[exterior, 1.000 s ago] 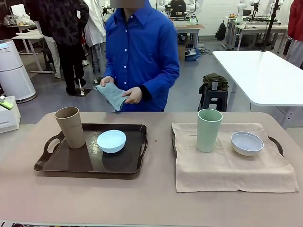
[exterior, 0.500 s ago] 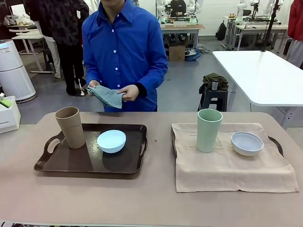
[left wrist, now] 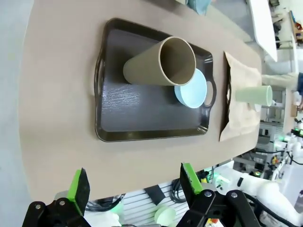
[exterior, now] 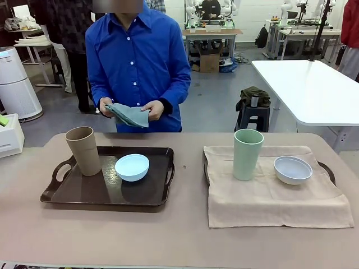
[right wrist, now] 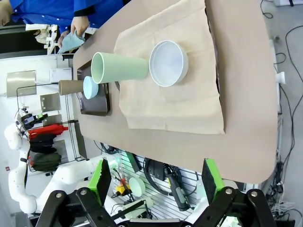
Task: Set up a tray with a mat and arrange the tableware.
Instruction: Pick up the Picnic Bowl and Reusable plastic cup from the Handle tray in front of the human's position and hold them in the air.
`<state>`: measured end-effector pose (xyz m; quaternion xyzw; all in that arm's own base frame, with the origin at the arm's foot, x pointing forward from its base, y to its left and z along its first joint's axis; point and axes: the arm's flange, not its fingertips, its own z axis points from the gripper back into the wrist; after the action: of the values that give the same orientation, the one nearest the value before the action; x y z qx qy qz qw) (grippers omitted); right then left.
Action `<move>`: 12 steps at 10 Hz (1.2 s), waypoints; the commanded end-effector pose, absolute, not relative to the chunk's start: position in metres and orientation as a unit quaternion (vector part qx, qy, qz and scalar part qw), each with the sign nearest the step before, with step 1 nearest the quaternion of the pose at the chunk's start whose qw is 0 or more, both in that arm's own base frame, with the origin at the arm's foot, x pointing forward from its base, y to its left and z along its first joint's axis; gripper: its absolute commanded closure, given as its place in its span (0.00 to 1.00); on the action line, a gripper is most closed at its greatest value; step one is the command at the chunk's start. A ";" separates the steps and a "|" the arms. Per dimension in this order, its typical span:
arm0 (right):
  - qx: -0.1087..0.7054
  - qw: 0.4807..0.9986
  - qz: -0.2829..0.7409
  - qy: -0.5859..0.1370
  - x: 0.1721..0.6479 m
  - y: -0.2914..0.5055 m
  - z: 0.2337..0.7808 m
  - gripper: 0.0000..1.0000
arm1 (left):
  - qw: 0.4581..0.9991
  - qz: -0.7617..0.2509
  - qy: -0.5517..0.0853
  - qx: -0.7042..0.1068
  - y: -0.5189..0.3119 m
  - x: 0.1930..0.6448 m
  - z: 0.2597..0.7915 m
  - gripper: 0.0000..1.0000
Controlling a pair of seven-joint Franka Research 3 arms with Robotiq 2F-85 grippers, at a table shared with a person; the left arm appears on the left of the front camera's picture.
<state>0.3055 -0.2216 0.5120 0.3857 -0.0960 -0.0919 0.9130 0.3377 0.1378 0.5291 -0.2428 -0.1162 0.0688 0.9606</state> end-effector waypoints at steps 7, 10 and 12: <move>0.386 0.912 -0.093 -0.097 0.305 -0.223 0.513 0.00 | 0.960 0.084 -0.103 -0.246 0.135 0.336 0.532 0.00; 0.386 0.912 -0.093 -0.097 0.305 -0.223 0.513 0.00 | 0.960 0.084 -0.103 -0.246 0.135 0.336 0.532 0.00; 0.386 0.912 -0.093 -0.097 0.305 -0.223 0.513 0.00 | 0.960 0.084 -0.103 -0.246 0.135 0.336 0.532 0.00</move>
<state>0.3052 -0.2220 0.5121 0.3856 -0.0963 -0.0926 0.9129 0.3370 0.1369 0.5287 -0.2460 -0.1094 0.0778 0.9599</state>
